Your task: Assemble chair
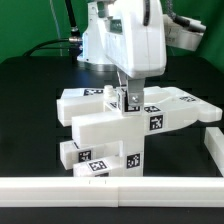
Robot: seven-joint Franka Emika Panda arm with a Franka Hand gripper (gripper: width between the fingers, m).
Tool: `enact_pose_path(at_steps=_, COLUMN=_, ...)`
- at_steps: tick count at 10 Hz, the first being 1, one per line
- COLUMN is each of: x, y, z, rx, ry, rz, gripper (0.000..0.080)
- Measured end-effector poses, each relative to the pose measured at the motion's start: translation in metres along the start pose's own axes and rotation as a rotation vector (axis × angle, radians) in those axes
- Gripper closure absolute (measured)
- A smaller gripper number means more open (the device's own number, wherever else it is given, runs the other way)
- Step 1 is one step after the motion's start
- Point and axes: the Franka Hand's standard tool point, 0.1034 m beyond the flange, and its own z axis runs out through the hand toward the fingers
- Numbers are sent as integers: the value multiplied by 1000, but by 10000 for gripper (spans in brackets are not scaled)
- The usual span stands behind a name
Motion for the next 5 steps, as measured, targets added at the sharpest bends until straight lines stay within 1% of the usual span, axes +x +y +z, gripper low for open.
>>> enact_pose_path(at_steps=1, x=0, y=0, z=0, rx=0, ry=0, rz=-25, gripper=396)
enact_pose_path(at_steps=2, x=-1, y=1, z=0, rx=-10, ry=-3, rz=-62, gripper=259)
enact_pose_path(at_steps=3, x=-2, y=1, z=-1, rx=-25, ry=-11, rz=-98, gripper=173)
enact_pose_path(at_steps=4, x=-2, y=1, z=-2, rx=-27, ry=-12, rz=-206, gripper=157)
enact_pose_path(at_steps=5, x=-2, y=1, z=-2, rx=-27, ry=-13, rz=-260, gripper=157)
